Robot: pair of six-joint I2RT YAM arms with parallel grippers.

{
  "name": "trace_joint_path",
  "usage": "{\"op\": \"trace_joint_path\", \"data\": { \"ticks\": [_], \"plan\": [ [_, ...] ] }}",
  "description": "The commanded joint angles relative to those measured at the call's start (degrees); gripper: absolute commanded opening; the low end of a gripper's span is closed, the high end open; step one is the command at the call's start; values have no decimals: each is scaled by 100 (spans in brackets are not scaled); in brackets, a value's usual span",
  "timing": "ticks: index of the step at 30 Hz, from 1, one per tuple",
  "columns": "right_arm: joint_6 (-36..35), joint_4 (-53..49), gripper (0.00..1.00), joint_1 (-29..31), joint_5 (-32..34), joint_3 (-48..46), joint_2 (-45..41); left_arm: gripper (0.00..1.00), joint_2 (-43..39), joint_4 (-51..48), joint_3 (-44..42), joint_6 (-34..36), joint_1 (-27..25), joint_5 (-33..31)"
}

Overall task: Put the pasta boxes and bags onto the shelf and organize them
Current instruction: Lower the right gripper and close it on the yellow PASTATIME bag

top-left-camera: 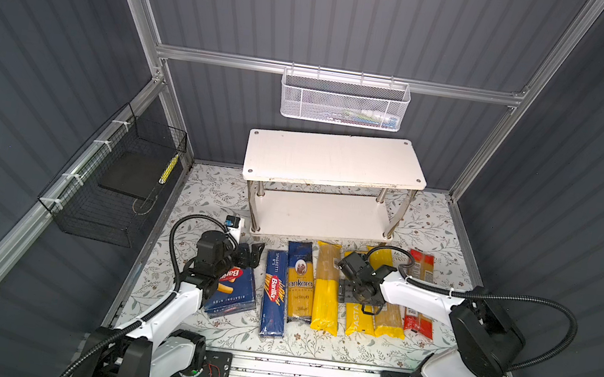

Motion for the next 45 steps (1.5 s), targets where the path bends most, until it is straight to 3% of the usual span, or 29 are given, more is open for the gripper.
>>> {"op": "trace_joint_path", "data": {
  "ticks": [1, 15, 31, 45],
  "plan": [
    [30, 7, 91, 20, 108, -136, 231, 100, -24, -57, 72, 116, 11, 83],
    [26, -330, 66, 22, 182, -84, 498, 99, 114, -79, 156, 124, 10, 85],
    [39, 137, 39, 21, 168, -567, -83, 100, 32, -80, 103, 90, 11, -14],
    [175, 473, 23, 17, 45, -775, -971, 100, 51, -82, 121, 88, 7, -9]
  ]
}}
